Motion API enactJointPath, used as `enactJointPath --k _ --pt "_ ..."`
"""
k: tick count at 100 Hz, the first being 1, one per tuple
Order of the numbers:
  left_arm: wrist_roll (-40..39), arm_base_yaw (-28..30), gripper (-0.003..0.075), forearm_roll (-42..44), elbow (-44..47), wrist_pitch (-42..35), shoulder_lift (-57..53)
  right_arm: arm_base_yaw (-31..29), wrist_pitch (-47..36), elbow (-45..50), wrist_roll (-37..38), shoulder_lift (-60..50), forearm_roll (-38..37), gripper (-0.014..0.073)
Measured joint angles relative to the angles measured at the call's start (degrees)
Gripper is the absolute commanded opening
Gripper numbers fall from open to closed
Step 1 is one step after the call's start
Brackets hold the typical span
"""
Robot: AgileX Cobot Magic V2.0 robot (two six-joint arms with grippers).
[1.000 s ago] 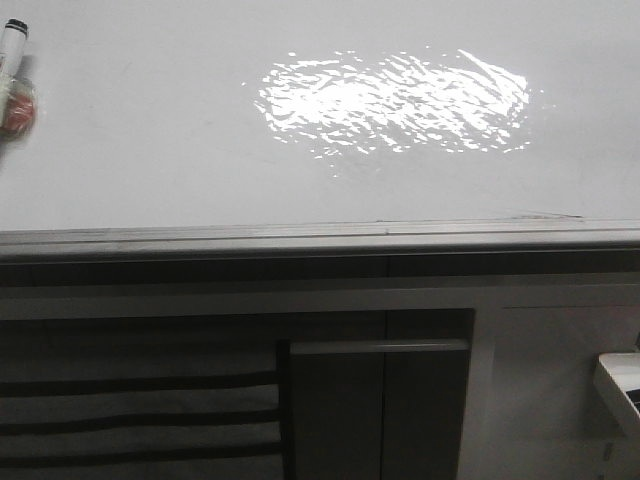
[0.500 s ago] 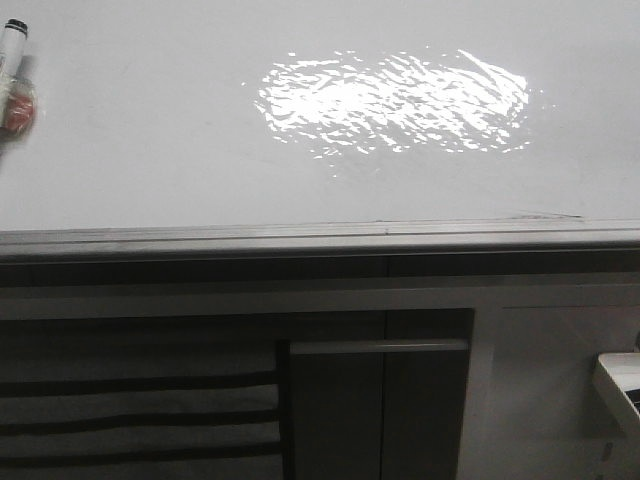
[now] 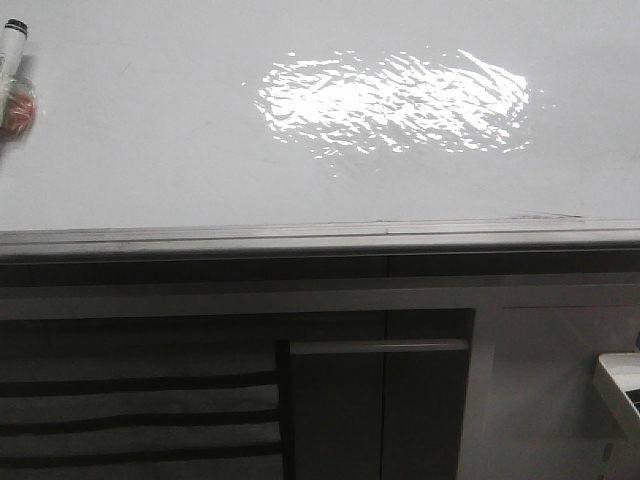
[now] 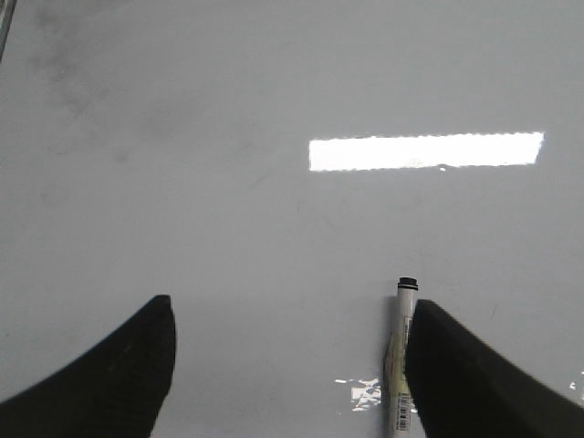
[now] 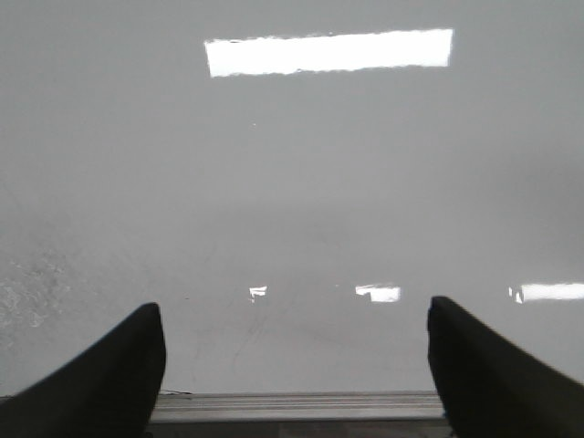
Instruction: Write number 9 on whiteboard
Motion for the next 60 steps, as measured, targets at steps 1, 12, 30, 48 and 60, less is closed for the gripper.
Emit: enactJointPath --k 1,12,30,48,60 --pt "0.0 0.0 0.0492 -0.4 0.0 0.0 0.3 0.0 0.0 0.0 0.0 0.0 0.0 0.0523" --pt "2.9 -0.3 0.0492 -0.9 0.0 1.0 3.1 0.0 0.0 0.0 0.0 0.0 0.1 0.0523" --pt "7.8 -7.0 0.0492 -2.2 0.0 1.5 11.0 0.0 0.0 0.0 0.0 0.0 1.6 0.0523" --pt "9.2 -12.7 0.0492 -2.1 0.1 -0.9 22.6 0.0 0.0 0.0 0.0 0.0 1.8 0.0523" --pt "9.4 -13.6 0.0492 -2.1 0.1 -4.9 30.4 0.0 0.0 0.0 0.0 0.0 1.9 0.0523"
